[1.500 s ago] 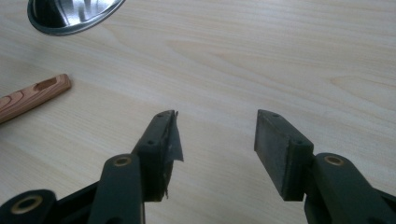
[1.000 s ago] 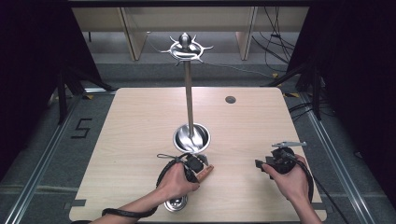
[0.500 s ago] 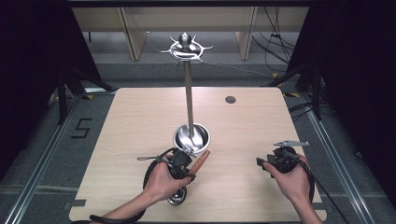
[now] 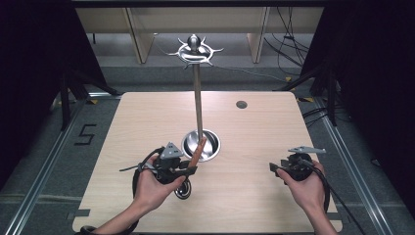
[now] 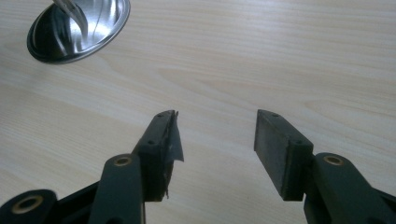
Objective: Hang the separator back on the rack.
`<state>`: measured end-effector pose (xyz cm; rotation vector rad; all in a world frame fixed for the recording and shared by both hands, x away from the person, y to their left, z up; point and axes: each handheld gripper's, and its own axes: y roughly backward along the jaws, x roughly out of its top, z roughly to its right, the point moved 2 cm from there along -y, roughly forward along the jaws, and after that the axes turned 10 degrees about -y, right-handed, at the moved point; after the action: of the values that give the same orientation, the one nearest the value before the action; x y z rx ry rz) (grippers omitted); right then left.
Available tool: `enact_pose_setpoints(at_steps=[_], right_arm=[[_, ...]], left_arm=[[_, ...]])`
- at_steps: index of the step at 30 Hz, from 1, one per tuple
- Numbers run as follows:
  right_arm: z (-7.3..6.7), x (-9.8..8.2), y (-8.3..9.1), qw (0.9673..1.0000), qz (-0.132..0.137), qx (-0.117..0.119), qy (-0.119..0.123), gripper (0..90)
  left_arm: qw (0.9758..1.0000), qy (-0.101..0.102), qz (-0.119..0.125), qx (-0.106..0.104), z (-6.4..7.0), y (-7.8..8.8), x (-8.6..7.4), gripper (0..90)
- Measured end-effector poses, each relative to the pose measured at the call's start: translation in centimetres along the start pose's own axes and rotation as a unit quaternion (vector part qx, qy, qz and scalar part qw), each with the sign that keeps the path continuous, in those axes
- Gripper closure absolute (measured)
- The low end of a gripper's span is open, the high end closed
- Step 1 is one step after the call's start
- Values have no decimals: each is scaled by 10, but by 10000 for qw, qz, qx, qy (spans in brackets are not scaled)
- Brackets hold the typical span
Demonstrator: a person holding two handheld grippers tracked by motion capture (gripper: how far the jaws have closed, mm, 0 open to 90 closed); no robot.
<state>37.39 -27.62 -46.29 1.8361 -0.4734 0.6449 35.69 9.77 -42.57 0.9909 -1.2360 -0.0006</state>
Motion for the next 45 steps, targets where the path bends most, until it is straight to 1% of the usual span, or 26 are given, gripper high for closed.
enact_pose_setpoints(at_steps=[2,5,7,8,9,13,14,15,17,18,20,22,23,24,25,26,29,30,32,33,34,35,36,37,42,45], right_arm=[[2,0,0,9999,28,-42,98,494],[0,1,0,9999,132,45,64,492],[1,1,1,9998,174,48,86,492],[1,1,1,9998,182,49,94,492],[2,1,1,9997,170,28,150,492],[1,1,1,9998,193,41,94,491],[-1,1,2,9998,178,-4,14,491],[-3,1,2,9998,153,62,-70,491],[-2,1,2,9999,146,55,-68,491],[0,2,1,9998,177,41,98,490],[0,2,1,9998,177,44,115,489],[2,1,1,9996,219,8,190,483],[2,1,1,9996,219,8,190,483],[2,1,1,9995,212,43,242,477],[2,1,1,9995,212,43,242,477],[1,2,1,9995,224,134,188,477],[-1,1,1,9996,170,168,117,476],[0,2,1,9994,233,143,220,475],[-3,1,1,9998,176,118,47,475],[-1,2,0,9994,210,150,222,475],[3,3,-3,9977,315,170,575,473],[1,2,-1,9988,237,65,426,473],[2,2,-1,9986,256,60,459,472],[-1,3,0,9992,244,136,287,471],[0,3,1,9992,251,84,313,465],[-1,2,1,9996,188,73,208,462]], left_arm=[[9999,-19,138,36,-3,4,0,680],[9995,31,287,86,-5,8,1,680],[9985,167,508,117,-6,13,3,679],[9986,124,503,132,-7,15,3,679],[9979,193,599,171,-7,16,4,679],[9966,220,762,239,-11,21,5,680],[9960,180,813,333,-11,24,6,680],[9953,214,892,306,-12,24,7,679],[9951,185,904,363,-12,25,8,679],[9946,229,947,347,-12,25,9,679],[9940,196,999,407,-12,28,10,680],[9918,239,1172,456,-13,31,13,679],[9918,239,1172,456,-13,31,13,680],[9912,160,1212,501,-14,34,15,679],[9912,160,1212,501,-14,34,15,679],[9896,177,1326,524,-15,36,17,679],[9887,184,1371,579,-17,38,19,679],[9881,180,1406,605,-18,40,20,679],[9871,130,1481,602,-19,41,22,679],[9865,120,1505,633,-19,42,23,679],[9857,134,1551,641,-19,42,24,679],[9851,140,1583,665,-19,43,24,679],[9843,112,1634,655,-19,43,25,679],[9841,109,1627,700,-18,45,26,679],[9814,62,1761,761,-18,47,30,679],[9798,24,1836,798,-18,49,33,679]])
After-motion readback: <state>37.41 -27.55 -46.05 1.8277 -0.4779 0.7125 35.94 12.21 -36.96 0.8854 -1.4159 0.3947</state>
